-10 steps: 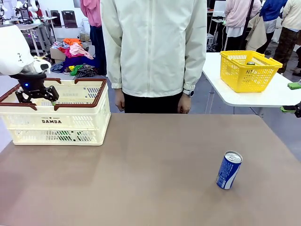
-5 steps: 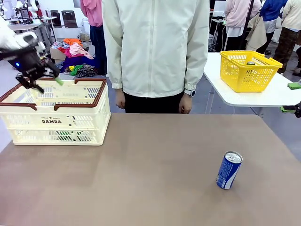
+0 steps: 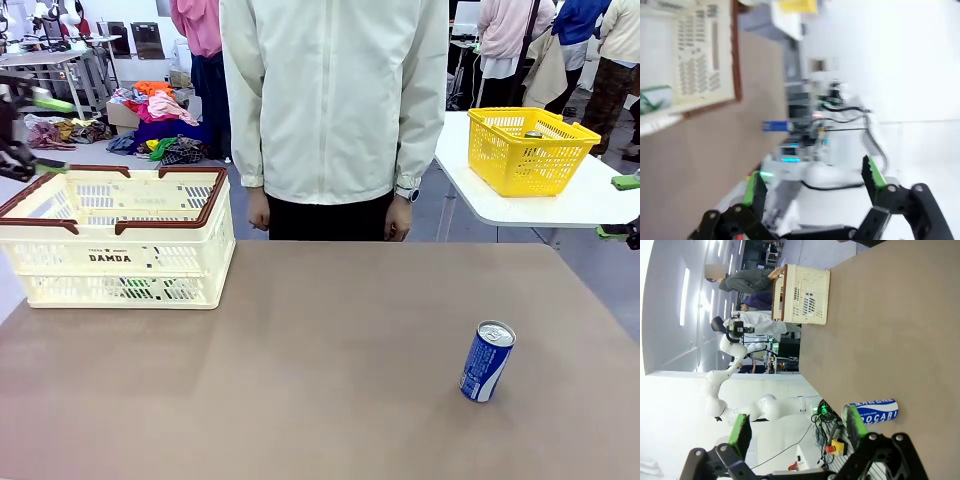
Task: Place the drinks into the Shopping basket.
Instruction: Pick up one drink and place it into the Shopping basket.
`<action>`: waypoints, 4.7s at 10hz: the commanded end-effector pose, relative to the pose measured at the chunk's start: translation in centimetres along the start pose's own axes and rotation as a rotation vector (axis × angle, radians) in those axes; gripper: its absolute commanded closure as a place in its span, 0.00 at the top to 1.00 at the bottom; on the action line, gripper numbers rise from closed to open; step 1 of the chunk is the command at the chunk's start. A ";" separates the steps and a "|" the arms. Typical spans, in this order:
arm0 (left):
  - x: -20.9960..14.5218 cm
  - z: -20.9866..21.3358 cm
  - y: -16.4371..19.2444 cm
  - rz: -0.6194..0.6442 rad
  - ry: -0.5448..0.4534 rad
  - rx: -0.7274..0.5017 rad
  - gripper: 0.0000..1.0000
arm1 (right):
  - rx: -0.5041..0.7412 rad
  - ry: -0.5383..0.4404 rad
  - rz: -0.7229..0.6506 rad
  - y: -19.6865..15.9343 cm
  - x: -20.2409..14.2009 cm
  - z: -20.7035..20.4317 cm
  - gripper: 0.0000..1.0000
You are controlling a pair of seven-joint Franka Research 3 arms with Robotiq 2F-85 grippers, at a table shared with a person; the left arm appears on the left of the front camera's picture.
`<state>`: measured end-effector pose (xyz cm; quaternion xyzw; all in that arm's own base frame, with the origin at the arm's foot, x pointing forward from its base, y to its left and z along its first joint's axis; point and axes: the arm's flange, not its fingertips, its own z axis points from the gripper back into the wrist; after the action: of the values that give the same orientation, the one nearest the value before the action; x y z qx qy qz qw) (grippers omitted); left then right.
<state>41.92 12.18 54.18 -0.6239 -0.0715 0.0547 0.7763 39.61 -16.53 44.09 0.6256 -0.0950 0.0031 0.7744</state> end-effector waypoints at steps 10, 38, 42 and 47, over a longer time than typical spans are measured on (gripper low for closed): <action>-2.9 8.2 11.7 0.026 -0.030 -0.229 1.00 | 0.003 0.002 0.005 0.3 0.0 -0.1 1.00; -2.9 8.2 11.7 0.026 -0.030 -0.229 1.00 | -1.428 0.316 -0.024 6.8 -10.2 -29.6 1.00; -2.9 8.2 11.7 0.026 -0.030 -0.229 1.00 | -1.374 0.249 -0.097 2.9 -10.5 -30.2 1.00; -2.9 8.2 11.7 0.026 -0.030 -0.229 1.00 | -1.384 0.276 -0.066 0.4 -10.1 -31.1 1.00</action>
<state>37.84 22.26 43.89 -0.7026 -0.0784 0.0592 0.7048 34.43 14.64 36.92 -0.0143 0.0588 -0.0071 0.9981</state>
